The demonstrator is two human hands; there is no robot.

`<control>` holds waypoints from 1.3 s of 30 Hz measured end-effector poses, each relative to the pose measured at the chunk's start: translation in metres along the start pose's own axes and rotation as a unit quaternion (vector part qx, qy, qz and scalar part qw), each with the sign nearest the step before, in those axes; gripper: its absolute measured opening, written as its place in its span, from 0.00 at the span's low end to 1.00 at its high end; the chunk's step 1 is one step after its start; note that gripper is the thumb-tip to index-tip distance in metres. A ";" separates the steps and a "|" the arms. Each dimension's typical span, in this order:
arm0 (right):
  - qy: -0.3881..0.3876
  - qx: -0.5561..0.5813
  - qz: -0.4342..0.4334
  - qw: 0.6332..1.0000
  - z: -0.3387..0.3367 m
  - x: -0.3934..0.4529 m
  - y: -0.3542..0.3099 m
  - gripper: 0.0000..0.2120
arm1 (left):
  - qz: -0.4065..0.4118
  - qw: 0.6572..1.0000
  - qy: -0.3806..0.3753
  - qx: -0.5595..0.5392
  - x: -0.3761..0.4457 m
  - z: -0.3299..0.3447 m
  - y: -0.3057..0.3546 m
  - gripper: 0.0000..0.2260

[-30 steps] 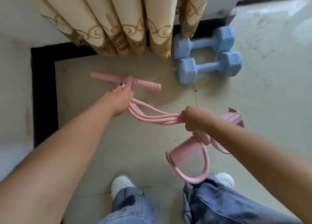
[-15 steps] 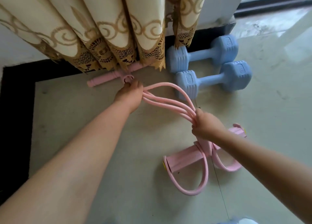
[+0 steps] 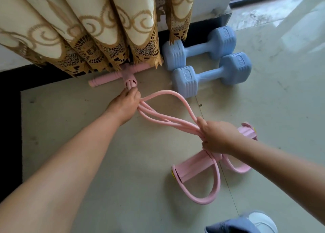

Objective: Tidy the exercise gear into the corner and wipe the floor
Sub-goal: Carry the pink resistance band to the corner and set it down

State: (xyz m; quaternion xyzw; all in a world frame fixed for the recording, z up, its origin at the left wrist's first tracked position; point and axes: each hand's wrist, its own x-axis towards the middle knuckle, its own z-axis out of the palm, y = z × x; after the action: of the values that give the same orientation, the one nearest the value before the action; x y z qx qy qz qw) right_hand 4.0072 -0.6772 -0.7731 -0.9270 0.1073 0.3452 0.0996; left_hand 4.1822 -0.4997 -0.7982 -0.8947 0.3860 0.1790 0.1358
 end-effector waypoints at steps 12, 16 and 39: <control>-0.004 0.113 0.014 0.994 0.012 0.005 -0.019 0.20 | -0.099 0.971 -0.063 -0.208 0.012 0.004 0.006 0.31; 0.045 0.225 0.100 0.968 0.020 -0.002 -0.015 0.17 | -0.143 0.953 0.022 -0.265 -0.003 0.016 0.005 0.32; 0.174 0.385 0.064 0.904 -0.067 0.082 -0.095 0.19 | -0.196 0.896 0.087 -0.390 -0.033 -0.019 -0.065 0.17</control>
State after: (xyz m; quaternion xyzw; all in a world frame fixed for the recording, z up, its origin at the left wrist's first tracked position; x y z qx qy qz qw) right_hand 4.1342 -0.6139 -0.7669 -0.8531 0.3063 0.1164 0.4061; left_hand 4.2129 -0.4426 -0.7607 -0.9454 0.1124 0.2068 -0.2256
